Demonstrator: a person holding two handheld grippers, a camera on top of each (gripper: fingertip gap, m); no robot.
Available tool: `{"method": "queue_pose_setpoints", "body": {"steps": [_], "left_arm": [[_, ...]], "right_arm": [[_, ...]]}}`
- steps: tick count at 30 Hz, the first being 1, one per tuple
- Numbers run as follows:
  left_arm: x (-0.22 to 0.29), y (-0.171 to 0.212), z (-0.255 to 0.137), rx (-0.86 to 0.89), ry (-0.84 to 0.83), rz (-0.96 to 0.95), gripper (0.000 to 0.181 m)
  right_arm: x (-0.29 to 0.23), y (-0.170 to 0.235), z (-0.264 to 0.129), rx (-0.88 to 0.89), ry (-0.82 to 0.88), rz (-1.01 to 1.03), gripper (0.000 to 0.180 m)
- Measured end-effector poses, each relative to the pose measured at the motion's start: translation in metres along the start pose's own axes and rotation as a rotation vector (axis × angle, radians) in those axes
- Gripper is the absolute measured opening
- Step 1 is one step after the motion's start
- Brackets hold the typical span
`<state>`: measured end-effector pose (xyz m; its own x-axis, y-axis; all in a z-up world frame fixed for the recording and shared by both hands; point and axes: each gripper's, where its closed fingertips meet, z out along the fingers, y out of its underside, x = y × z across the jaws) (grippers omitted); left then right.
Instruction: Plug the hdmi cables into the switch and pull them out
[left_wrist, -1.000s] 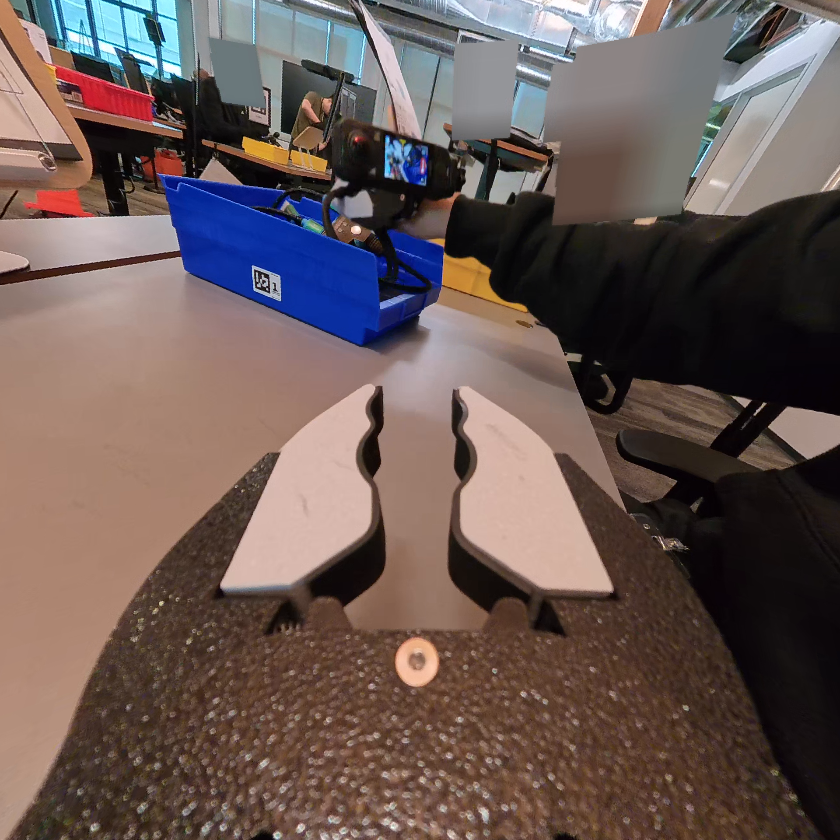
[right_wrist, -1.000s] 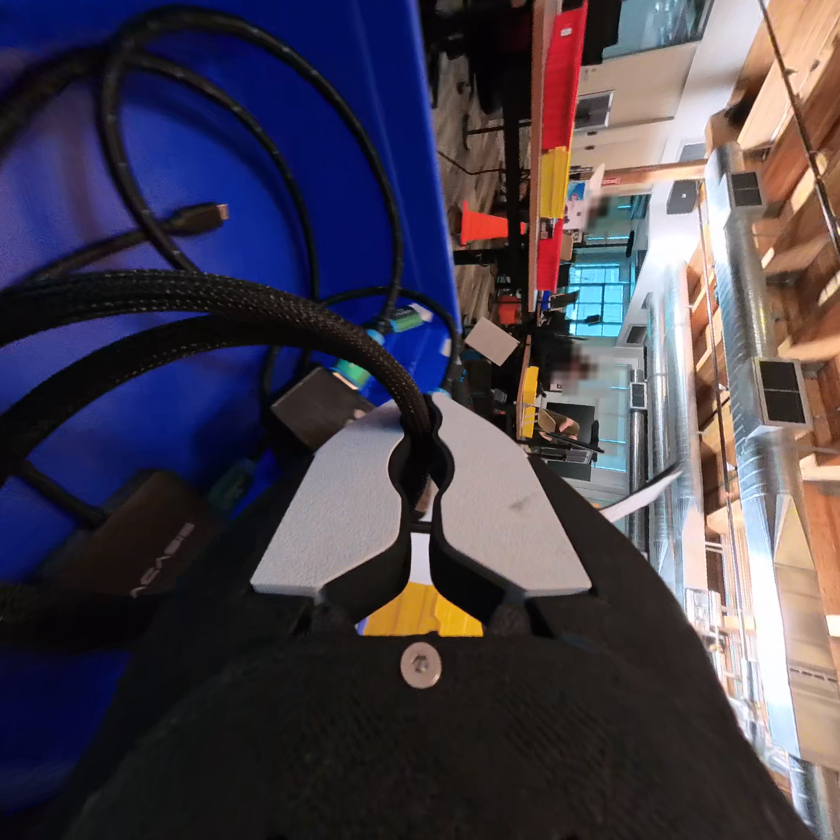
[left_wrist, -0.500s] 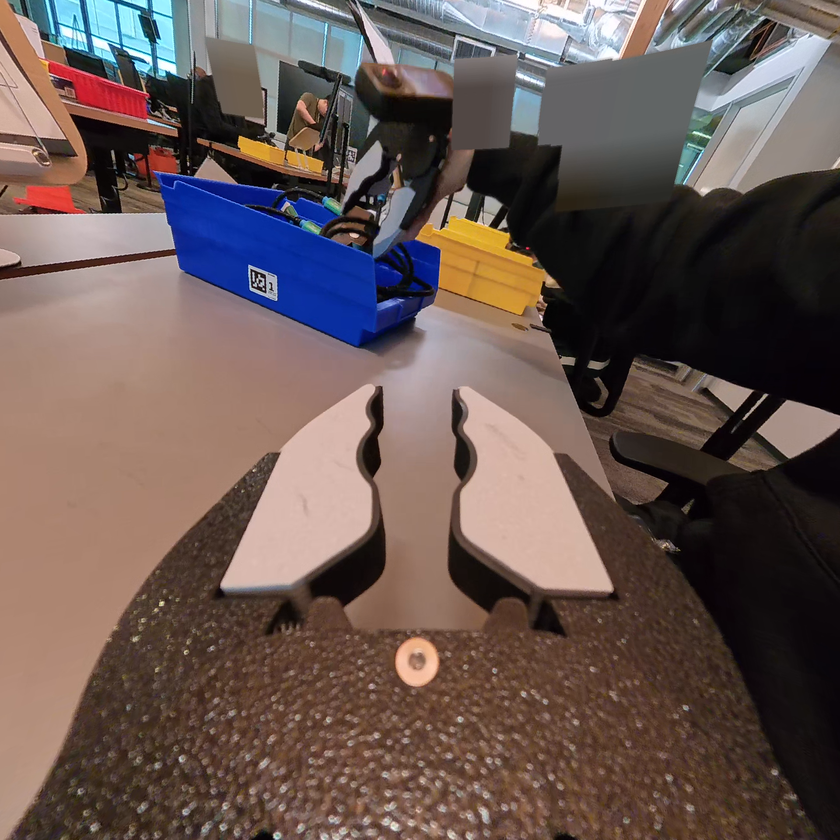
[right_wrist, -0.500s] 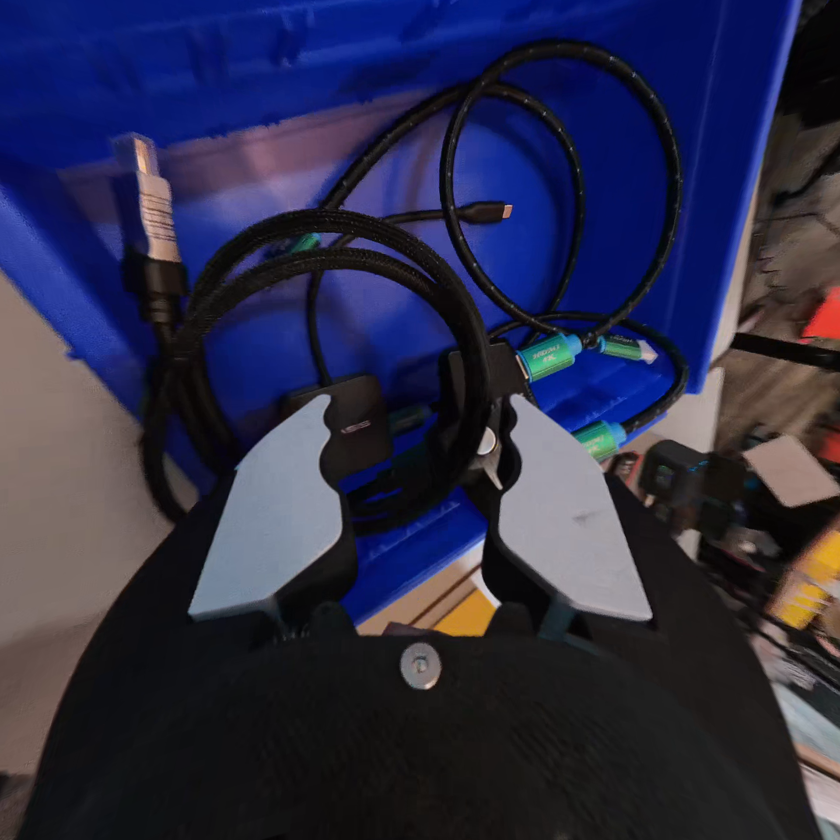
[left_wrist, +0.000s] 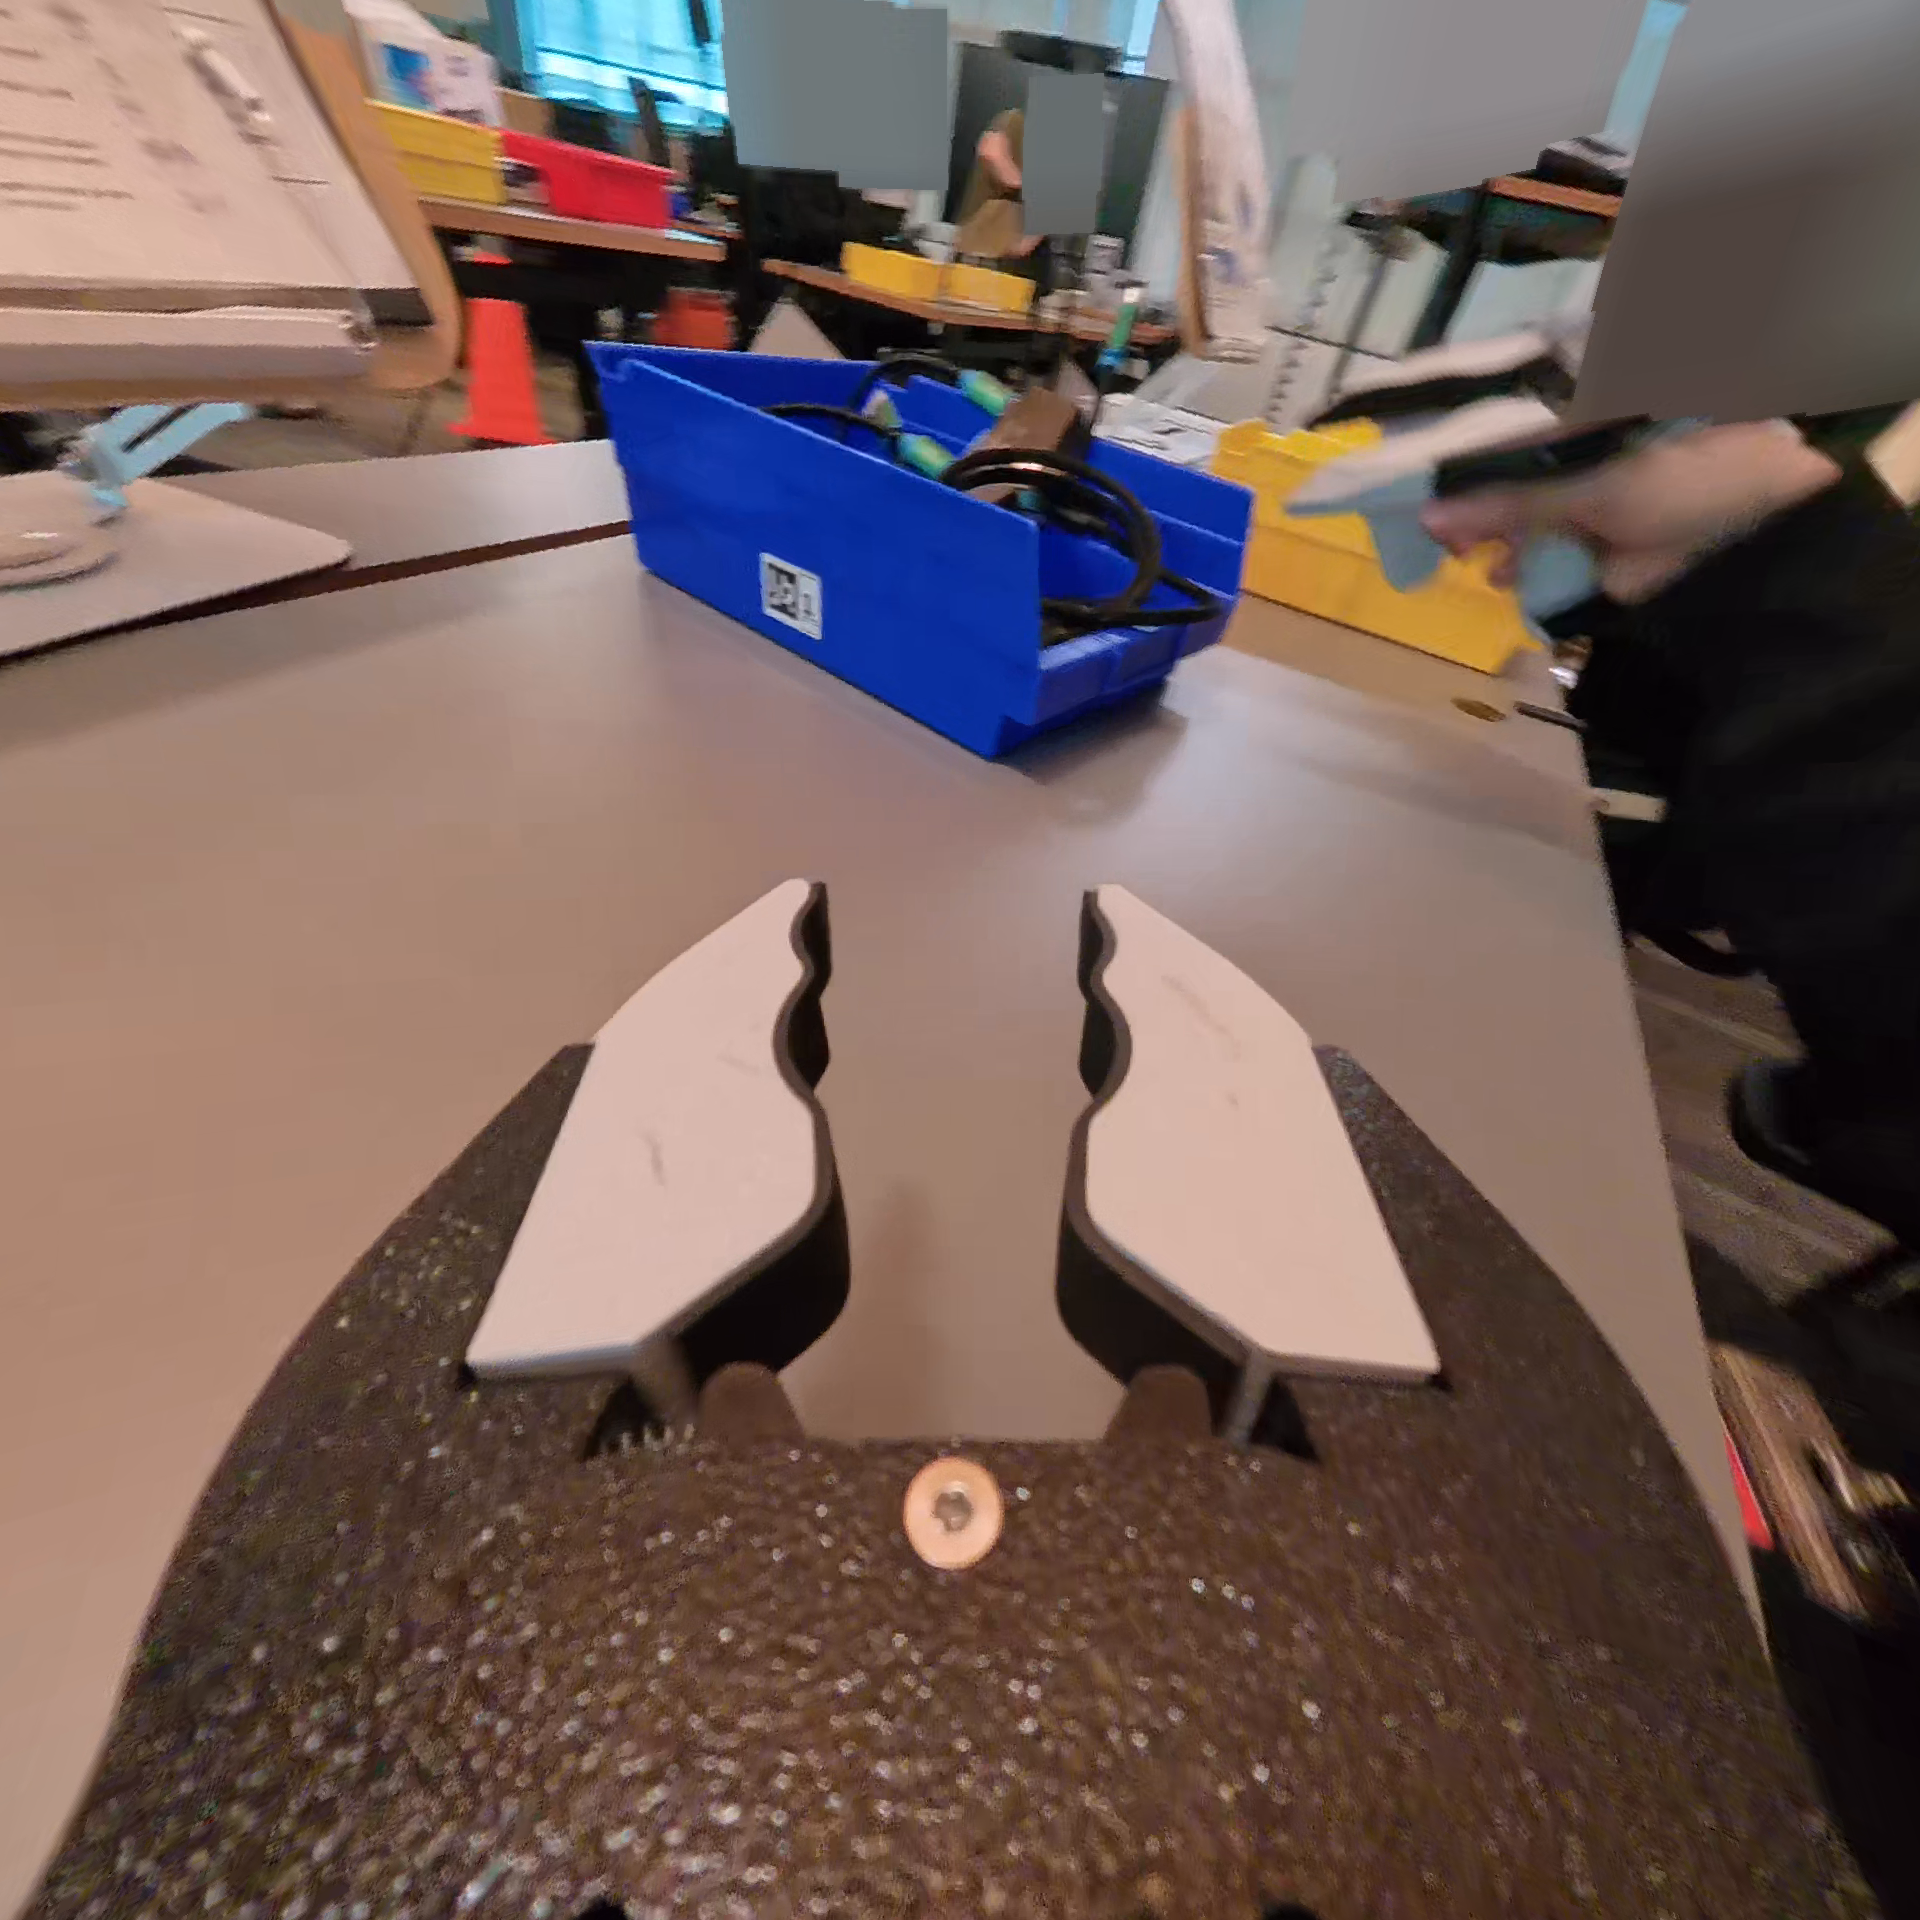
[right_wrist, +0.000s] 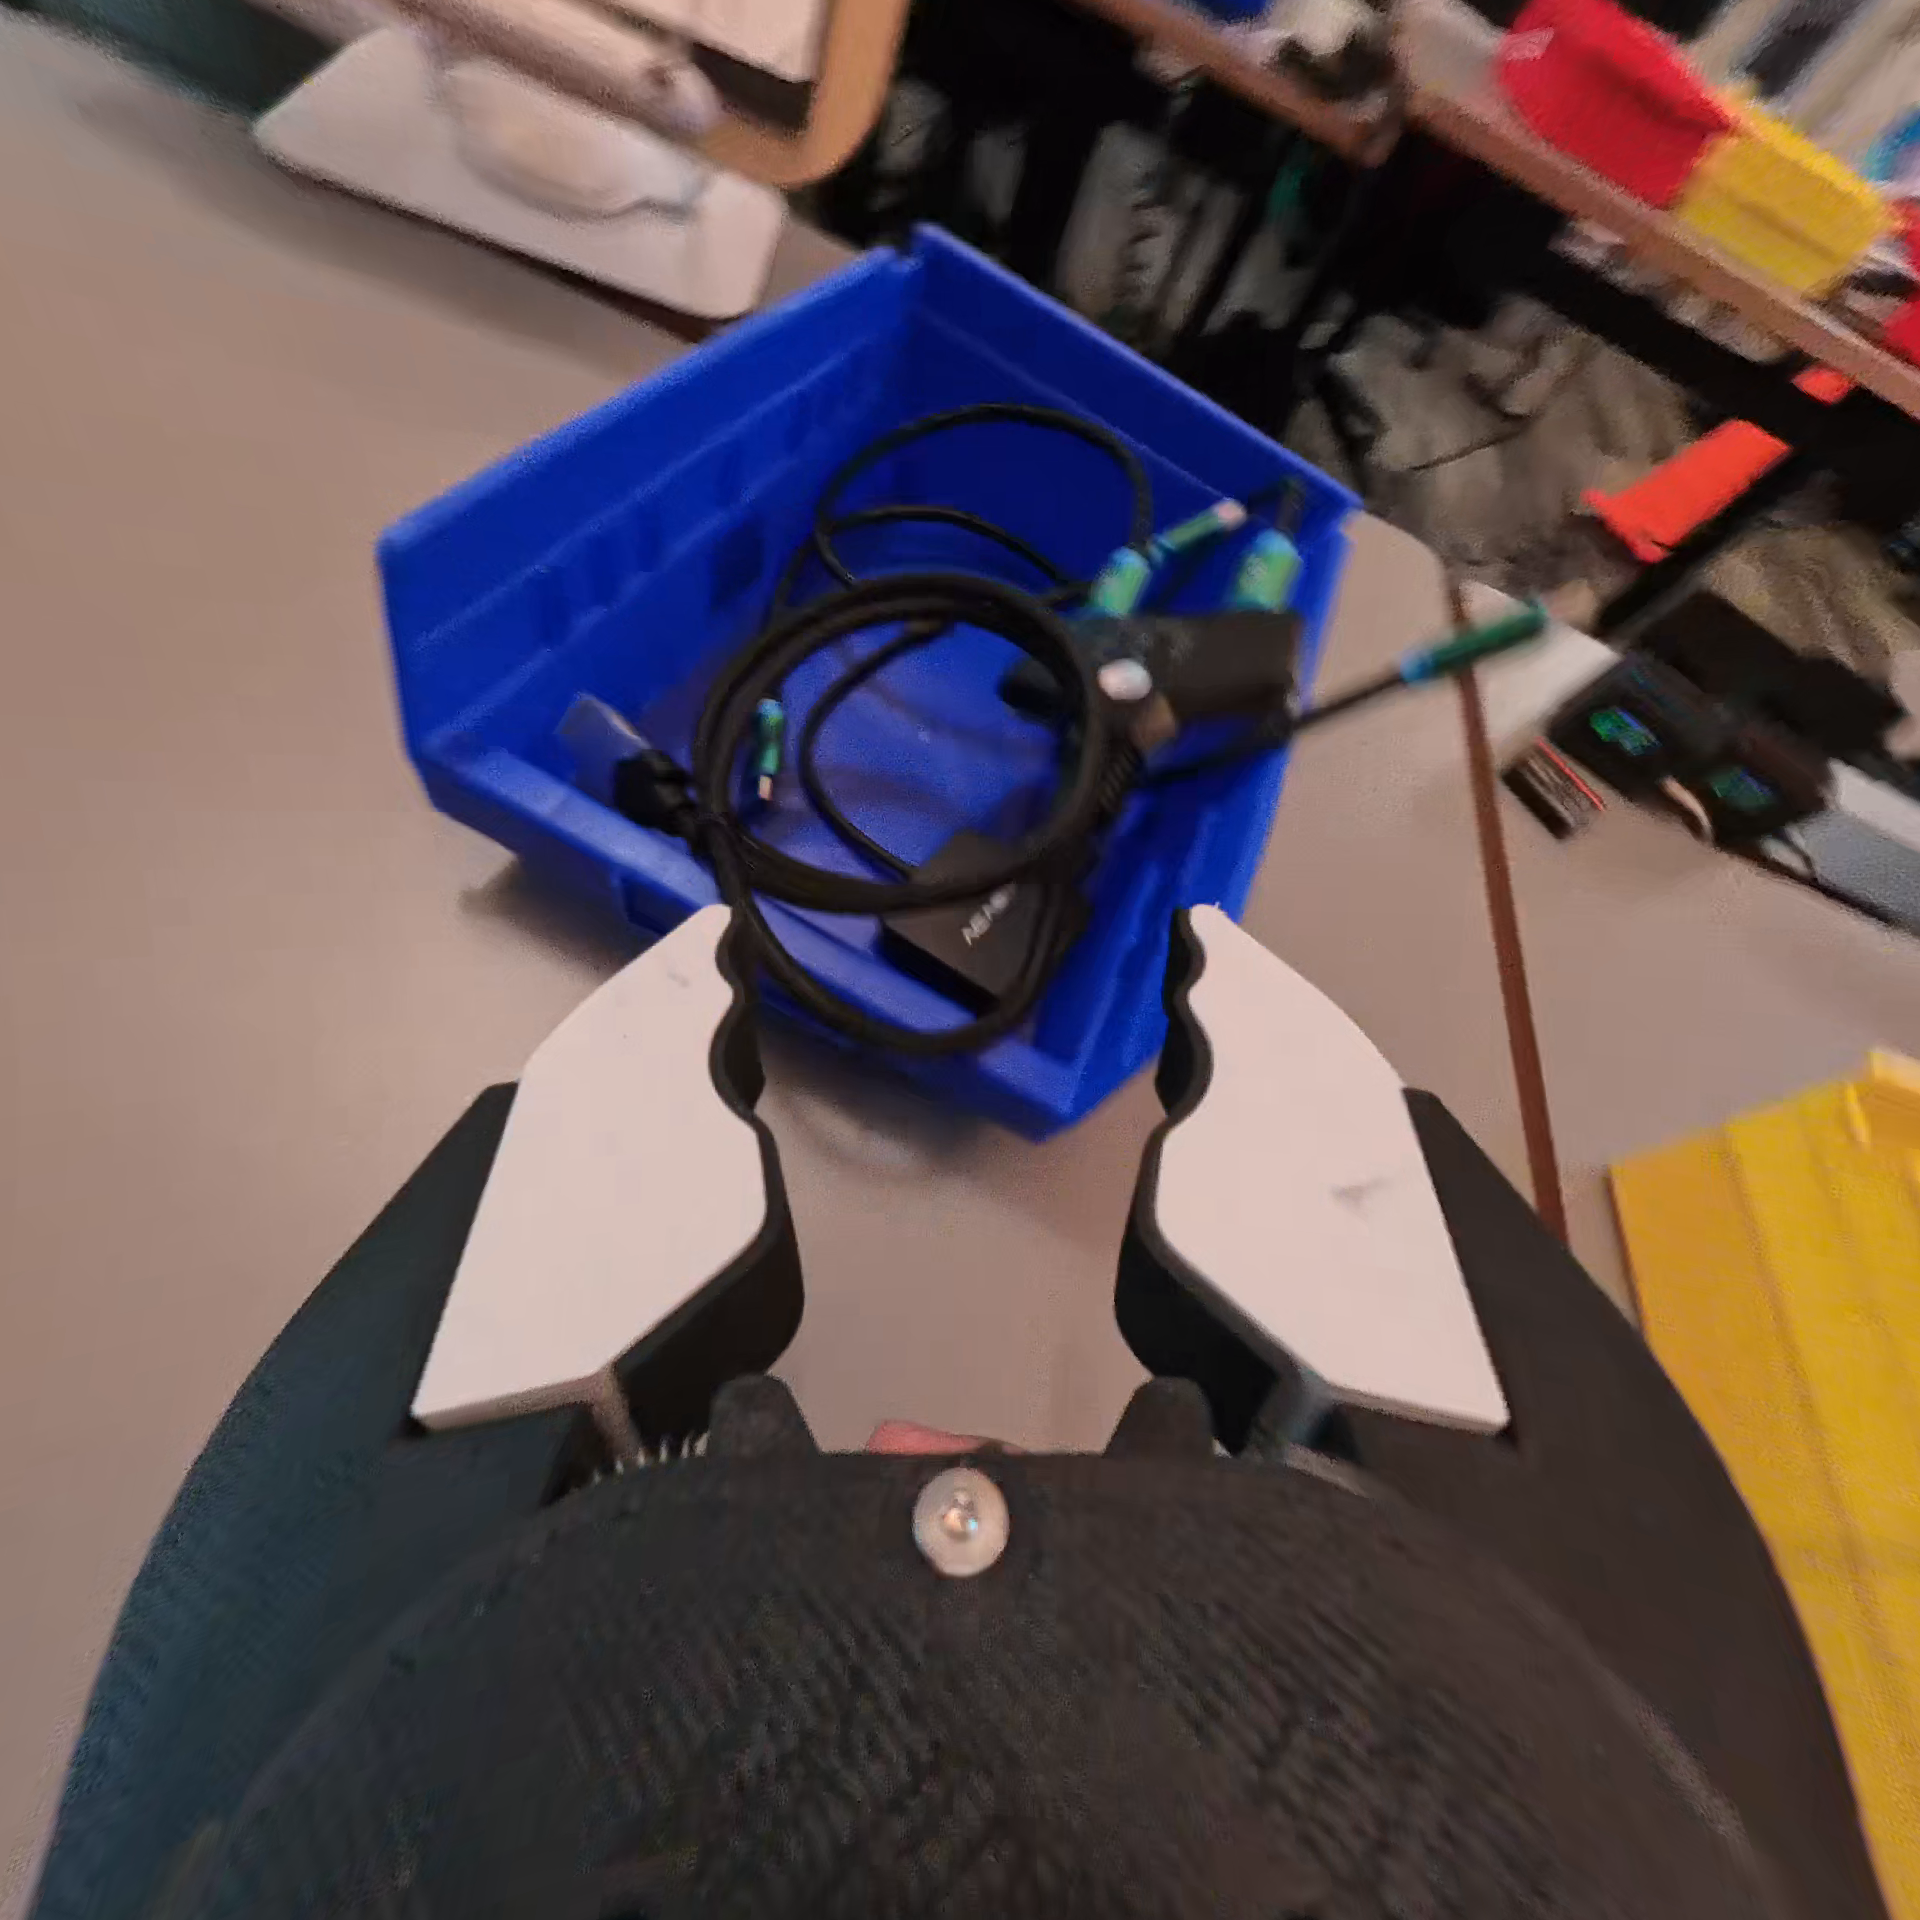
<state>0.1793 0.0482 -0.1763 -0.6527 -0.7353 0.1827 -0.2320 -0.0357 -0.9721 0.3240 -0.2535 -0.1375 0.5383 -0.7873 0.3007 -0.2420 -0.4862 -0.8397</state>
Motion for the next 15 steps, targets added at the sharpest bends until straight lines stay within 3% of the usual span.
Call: {"method": "queue_pose_setpoints", "body": {"steps": [3,5,9,15], "left_arm": [[0.007,-0.001,0.034,-0.014,-0.098,0.043,0.055],[0.012,-0.008,0.066,-0.02,-0.163,0.078,0.065],[0.032,-0.032,0.143,-0.051,-0.185,0.116,0.086],[0.008,-0.045,0.22,-0.245,-0.34,0.106,0.083]], "right_arm": [[0.015,0.031,-0.008,0.059,0.093,0.173,0.075],[0.032,0.041,-0.012,0.007,0.139,0.293,0.085],[0.042,0.032,-0.02,0.165,0.177,0.4,0.086],[0.027,0.039,-0.008,0.088,0.138,0.411,0.096]]}}
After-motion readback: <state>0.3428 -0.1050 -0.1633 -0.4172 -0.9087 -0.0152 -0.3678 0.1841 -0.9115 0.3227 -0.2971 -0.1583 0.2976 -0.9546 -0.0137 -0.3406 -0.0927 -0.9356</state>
